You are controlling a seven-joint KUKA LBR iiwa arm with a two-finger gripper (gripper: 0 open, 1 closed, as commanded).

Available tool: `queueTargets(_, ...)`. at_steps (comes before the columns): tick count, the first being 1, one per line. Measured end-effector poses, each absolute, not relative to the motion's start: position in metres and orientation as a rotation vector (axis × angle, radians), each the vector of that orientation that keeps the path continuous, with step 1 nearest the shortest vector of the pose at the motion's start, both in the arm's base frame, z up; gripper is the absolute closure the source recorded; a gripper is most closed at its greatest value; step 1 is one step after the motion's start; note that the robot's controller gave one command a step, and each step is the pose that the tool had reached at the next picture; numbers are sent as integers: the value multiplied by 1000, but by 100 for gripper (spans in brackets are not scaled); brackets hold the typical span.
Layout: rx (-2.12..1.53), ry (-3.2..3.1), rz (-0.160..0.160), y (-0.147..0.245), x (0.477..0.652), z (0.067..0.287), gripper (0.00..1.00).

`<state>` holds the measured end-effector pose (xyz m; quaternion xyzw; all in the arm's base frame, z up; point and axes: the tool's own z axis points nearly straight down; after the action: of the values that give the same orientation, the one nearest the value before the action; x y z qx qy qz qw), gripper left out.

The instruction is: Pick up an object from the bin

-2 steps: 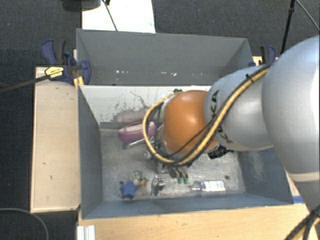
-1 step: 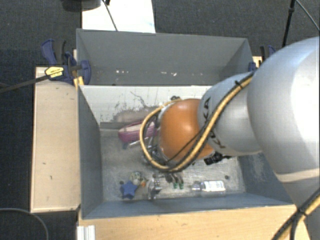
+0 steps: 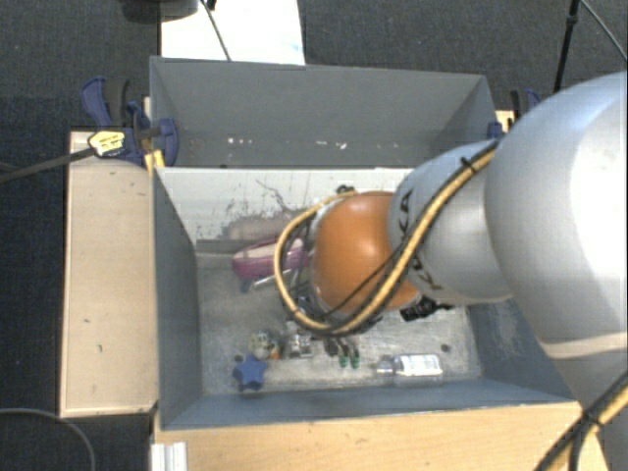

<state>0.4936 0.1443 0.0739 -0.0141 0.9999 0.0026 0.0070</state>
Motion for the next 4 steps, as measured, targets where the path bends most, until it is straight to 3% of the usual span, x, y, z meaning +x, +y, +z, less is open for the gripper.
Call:
queueTargets(1,-42,3139,5,144,490,72,0)
queueTargets(2,-197,3120,7,191,482,72,0)
queueTargets(3,-189,3120,10,190,482,73,100)
queueTargets(4,-186,3123,7,189,482,72,0)
